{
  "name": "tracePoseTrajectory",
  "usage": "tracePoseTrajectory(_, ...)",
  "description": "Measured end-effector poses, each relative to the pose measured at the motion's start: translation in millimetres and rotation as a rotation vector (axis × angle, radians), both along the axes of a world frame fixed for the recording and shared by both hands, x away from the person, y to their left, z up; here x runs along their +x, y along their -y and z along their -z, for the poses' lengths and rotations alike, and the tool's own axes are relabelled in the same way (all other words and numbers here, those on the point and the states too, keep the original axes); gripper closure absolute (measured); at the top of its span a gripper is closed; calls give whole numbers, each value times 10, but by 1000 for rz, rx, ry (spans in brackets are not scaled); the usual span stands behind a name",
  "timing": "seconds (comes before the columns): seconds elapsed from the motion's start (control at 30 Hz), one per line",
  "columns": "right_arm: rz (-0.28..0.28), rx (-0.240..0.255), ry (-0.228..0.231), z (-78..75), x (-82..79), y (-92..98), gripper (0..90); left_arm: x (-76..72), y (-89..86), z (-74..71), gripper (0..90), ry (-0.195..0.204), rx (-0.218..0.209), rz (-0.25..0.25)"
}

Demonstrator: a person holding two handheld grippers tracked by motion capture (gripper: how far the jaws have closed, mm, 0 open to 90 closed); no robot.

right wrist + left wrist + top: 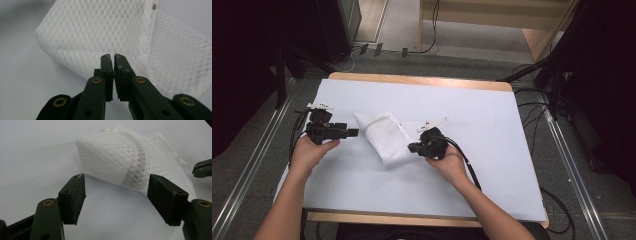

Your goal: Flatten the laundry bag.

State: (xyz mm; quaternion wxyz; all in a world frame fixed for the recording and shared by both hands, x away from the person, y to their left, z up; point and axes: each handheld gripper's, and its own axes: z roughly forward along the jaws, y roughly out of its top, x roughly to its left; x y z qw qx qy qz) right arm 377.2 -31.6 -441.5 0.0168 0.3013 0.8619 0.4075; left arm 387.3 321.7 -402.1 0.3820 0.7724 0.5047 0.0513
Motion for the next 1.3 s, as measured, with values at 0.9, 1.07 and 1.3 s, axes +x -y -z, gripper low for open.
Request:
tracePoseTrajectory(0.9,264,-28,-15,139,808,536,621,599,139,51,311,8,16,27)
tracePoseTrajectory(1.07,249,-58,-13,216,951,387,591,586,201,130,542,-38,34,34)
tracePoseTrajectory(1.3,240,-73,-8,264,981,274,659,553,262,164,819,-80,56,67)
